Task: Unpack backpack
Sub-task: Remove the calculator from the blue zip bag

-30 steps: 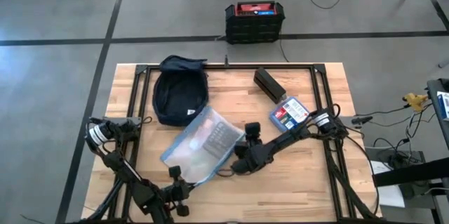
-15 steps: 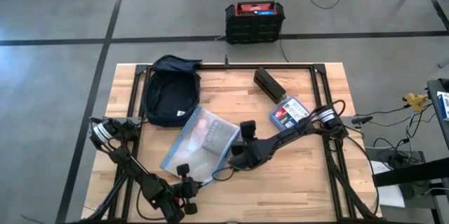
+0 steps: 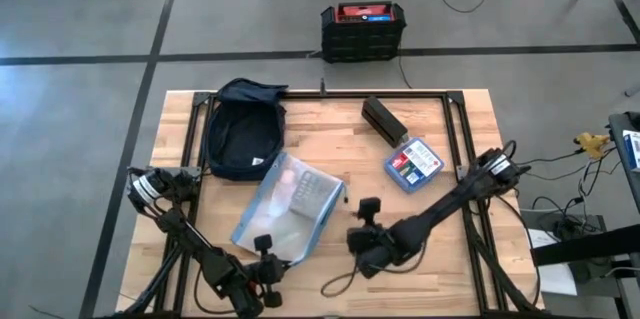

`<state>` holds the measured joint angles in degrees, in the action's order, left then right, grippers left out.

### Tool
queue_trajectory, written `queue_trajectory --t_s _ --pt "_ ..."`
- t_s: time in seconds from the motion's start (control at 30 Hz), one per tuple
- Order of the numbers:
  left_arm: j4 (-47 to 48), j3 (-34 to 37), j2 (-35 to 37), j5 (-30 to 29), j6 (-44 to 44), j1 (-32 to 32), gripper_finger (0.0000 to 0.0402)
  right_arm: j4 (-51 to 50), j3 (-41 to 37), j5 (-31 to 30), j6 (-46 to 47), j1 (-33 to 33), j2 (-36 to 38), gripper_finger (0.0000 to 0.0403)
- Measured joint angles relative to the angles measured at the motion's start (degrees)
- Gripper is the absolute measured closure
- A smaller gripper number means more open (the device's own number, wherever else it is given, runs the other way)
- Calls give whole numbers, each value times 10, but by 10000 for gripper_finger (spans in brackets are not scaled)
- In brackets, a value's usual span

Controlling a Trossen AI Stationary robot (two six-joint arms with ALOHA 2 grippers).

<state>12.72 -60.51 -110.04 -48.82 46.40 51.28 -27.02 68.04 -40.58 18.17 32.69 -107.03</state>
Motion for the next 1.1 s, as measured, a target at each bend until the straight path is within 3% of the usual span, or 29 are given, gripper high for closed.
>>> queue_trajectory --t_s 0.23,0.33,0.5,0.7,0.97,1.1 --pt "5 -43 24 1 -95 3 402 325 -76 -14 -55 -13 -17 158" --pt "4 -45 24 3 -99 3 402 402 -90 -2 -68 -28 -17 168" --pt "5 -41 24 -1 -91 4 402 407 -100 76 -41 -47 -19 186" --pt "4 -29 18 -14 -80 2 402 411 -102 75 -28 -25 -19 198" --pt "-1 -15 16 -31 -64 2 401 449 -100 34 -24 -15 -63 199" --pt "-1 -15 16 -31 -64 3 401 454 -85 -36 -77 -25 -89 199"
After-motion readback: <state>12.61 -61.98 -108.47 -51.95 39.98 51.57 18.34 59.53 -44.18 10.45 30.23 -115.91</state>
